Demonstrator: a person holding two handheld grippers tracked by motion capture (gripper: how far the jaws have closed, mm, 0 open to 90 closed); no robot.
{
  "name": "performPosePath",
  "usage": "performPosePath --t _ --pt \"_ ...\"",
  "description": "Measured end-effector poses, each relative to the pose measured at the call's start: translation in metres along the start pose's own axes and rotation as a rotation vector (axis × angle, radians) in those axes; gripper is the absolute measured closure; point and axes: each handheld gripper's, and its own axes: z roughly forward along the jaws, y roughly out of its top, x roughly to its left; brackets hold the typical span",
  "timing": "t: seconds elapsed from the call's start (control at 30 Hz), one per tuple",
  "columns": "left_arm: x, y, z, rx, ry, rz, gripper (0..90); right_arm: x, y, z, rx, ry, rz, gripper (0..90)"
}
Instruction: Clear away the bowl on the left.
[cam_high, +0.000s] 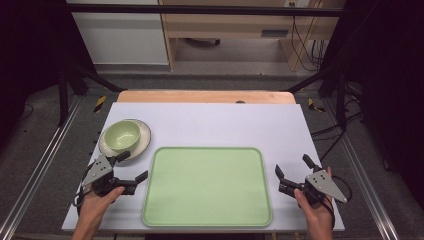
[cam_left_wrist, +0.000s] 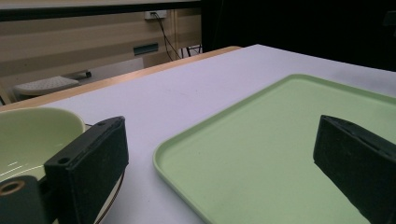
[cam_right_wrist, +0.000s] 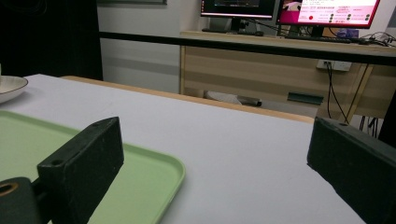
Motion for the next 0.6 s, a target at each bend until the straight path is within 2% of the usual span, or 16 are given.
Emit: performPosePath --t 0.1,0.2,0.3,0.43,0.5,0.53,0.57,0.6 --pt "0.000 0.001 0.000 0.001 0.002 0.007 3.1 0.001 0.000 0.001 -0.001 0.004 0.000 3.6" --pt "0.000 0.002 0.001 -0.006 0.024 0.018 3.5 0.002 0.000 0.001 0.007 0.010 0.005 3.0" --pt "0.001 0.006 0.001 -0.026 0.041 0.007 3.4 0.002 -0.001 0.002 0.010 0.012 0.005 2.9" --pt "0.000 0.014 -0.002 -0.047 0.033 0.016 3.5 0.002 -0.002 0.003 0.014 0.013 0.006 2.7" --pt "0.003 0.023 -0.005 -0.051 0.061 0.016 4.0 0.003 -0.002 0.003 0.013 0.013 0.005 2.7" --pt "0.004 0.026 -0.008 -0.070 0.073 0.007 4.4 0.003 -0.002 0.004 0.013 0.013 0.004 2.7" --pt "0.004 0.026 -0.008 -0.070 0.073 0.007 4.8 0.003 -0.002 0.004 0.013 0.013 0.004 2.7" --pt "0.008 0.032 -0.012 -0.073 0.104 0.001 5.2 0.003 -0.002 0.004 0.016 0.013 0.000 2.7"
